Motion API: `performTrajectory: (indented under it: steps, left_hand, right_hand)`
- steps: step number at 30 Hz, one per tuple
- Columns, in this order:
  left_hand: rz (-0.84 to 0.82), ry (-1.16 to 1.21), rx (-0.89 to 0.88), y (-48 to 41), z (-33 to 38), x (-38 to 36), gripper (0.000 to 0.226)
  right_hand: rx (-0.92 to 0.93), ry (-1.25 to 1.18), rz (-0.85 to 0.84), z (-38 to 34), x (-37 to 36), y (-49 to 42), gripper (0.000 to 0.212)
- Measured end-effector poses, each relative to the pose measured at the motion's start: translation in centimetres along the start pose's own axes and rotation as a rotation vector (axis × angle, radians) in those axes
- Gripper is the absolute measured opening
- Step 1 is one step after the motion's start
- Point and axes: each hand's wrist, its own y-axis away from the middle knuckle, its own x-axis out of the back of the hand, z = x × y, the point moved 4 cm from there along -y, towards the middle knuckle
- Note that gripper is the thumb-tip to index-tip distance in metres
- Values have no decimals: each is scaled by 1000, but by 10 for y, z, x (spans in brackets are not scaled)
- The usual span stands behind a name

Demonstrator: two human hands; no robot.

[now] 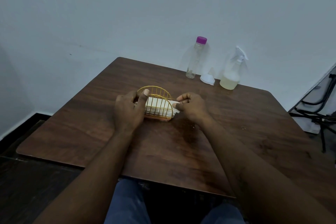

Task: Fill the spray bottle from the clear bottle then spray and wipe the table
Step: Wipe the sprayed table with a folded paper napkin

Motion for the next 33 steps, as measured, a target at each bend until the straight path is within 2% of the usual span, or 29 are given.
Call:
performTrajectory:
  steps: [6, 9, 13, 17, 22, 25, 28, 33]
  left_hand:
    - [-13, -47, 1, 2, 4, 1, 50]
    - [-16, -43, -3, 2, 4, 1, 50]
    - [-18, -39, -2, 2, 4, 1, 50]
    - [-16, -27, -13, 3, 5, 2, 51]
    - [2, -16, -38, 2, 7, 3, 56]
    - [10, -27, -48, 2, 8, 4, 58]
    - [12, -45, -54, 2, 9, 4, 57]
    - [94, -76, -97, 6, 16, 6, 39]
  right_hand:
    - [-107, -55, 59, 14, 12, -1, 10]
    - [-103, -77, 32, 17, 14, 0, 20]
    - [-139, 124, -102, 14, 5, 2, 40]
    - [-94, 174, -9, 10, 8, 1, 30]
    - [-83, 187, 34, 8, 29, 1, 31]
    - [-93, 101, 86, 11, 44, 3, 31]
    - [-115, -115, 116, 17, 54, 9, 27]
    - [-185, -430, 95, 29, 70, 22, 14]
